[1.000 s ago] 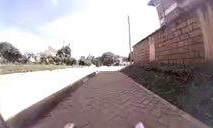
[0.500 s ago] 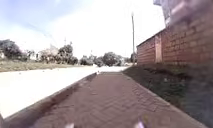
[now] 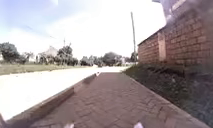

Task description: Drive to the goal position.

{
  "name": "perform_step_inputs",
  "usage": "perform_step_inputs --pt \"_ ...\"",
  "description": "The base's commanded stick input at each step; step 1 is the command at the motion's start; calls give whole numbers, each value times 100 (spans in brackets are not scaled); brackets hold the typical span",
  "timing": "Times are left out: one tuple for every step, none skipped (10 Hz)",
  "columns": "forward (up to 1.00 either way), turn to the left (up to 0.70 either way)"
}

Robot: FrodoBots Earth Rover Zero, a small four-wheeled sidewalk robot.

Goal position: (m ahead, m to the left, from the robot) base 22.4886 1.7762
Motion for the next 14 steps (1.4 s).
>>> perform_step_inputs --pt "100 -18" --pt "100 -3" --pt "100 -16" --pt "100 -32" --pt "100 -2" --pt "100 0" --pt "100 -32" --pt "100 0" --pt "100 0" --pt "100 -9" --pt "100 -19" --pt "100 0" --pt "100 0" --pt "100 0"
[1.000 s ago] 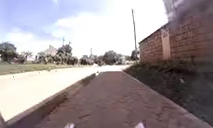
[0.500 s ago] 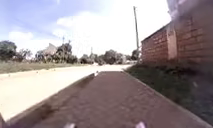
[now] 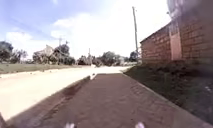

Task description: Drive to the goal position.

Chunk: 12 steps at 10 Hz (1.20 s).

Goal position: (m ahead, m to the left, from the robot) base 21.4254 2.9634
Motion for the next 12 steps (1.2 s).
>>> perform_step_inputs --pt "100 0" --pt "100 0" --pt "100 0" --pt "100 0" --pt "100 0" --pt "100 0" --pt "100 0" --pt "100 -12" --pt "100 -32" --pt "100 -12" --pt "100 0" --pt "100 0"
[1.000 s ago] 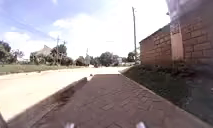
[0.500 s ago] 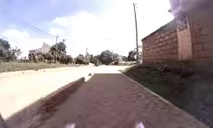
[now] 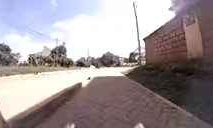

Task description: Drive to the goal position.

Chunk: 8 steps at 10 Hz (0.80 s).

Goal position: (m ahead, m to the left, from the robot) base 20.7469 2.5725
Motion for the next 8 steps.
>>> perform_step_inputs --pt "100 0" --pt "100 0" --pt "100 0" --pt "100 0" --pt "100 -13" --pt "100 -25" --pt "100 -1" --pt "100 -6"
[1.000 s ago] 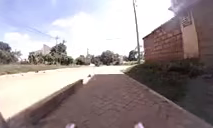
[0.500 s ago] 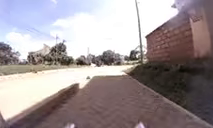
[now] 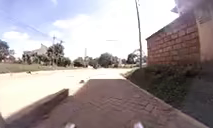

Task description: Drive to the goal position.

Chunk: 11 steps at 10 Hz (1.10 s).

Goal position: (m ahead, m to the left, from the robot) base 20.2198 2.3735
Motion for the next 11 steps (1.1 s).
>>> perform_step_inputs --pt "100 -14" --pt "100 -11" --pt "100 0" --pt "100 0" --pt "100 0" --pt "100 0" --pt "100 0" --pt "100 0" --pt "100 0" --pt "100 0" --pt "100 0"
